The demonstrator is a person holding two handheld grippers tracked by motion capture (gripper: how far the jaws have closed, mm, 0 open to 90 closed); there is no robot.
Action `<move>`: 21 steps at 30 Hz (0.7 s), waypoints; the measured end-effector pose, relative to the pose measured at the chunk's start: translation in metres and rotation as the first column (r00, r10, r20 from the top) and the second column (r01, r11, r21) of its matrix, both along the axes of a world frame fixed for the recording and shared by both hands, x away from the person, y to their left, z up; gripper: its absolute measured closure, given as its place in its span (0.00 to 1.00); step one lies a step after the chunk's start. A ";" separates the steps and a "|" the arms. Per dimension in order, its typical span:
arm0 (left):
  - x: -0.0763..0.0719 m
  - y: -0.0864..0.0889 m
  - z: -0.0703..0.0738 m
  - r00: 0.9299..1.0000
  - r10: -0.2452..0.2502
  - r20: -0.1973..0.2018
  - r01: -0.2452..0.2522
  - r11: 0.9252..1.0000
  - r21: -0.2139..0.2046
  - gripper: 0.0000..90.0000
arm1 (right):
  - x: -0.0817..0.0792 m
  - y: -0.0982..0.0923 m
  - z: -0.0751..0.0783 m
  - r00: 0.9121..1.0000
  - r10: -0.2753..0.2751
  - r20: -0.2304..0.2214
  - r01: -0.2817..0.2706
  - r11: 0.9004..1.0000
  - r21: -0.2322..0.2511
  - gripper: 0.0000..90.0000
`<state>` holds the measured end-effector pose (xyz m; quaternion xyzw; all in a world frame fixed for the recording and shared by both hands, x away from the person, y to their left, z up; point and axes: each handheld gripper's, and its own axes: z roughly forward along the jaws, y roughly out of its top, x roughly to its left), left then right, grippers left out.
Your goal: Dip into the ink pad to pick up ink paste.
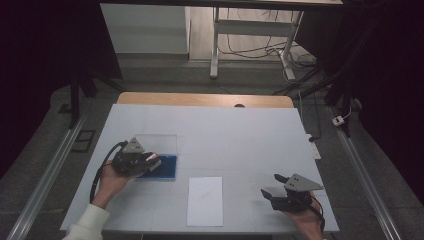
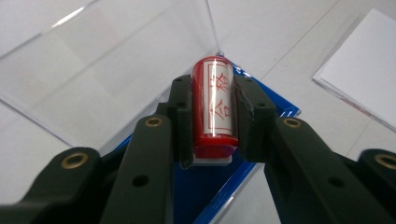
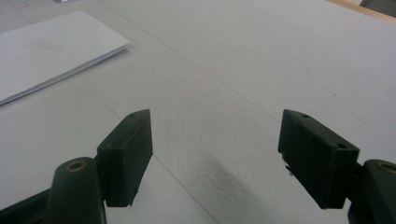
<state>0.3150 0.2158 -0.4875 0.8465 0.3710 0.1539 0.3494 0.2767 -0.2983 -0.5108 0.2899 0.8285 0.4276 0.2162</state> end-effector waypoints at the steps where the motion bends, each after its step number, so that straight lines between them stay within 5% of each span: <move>1: 0.000 0.000 -0.001 1.000 0.000 -0.004 0.000 1.000 0.003 0.78 | 0.000 0.000 0.000 1.000 0.000 0.000 0.000 1.000 0.000 0.28; 21: 0.004 -0.003 -0.009 1.000 -0.001 -0.015 0.001 1.000 0.024 0.78 | 0.000 -0.001 0.001 1.000 -0.010 0.004 0.010 1.000 0.002 0.29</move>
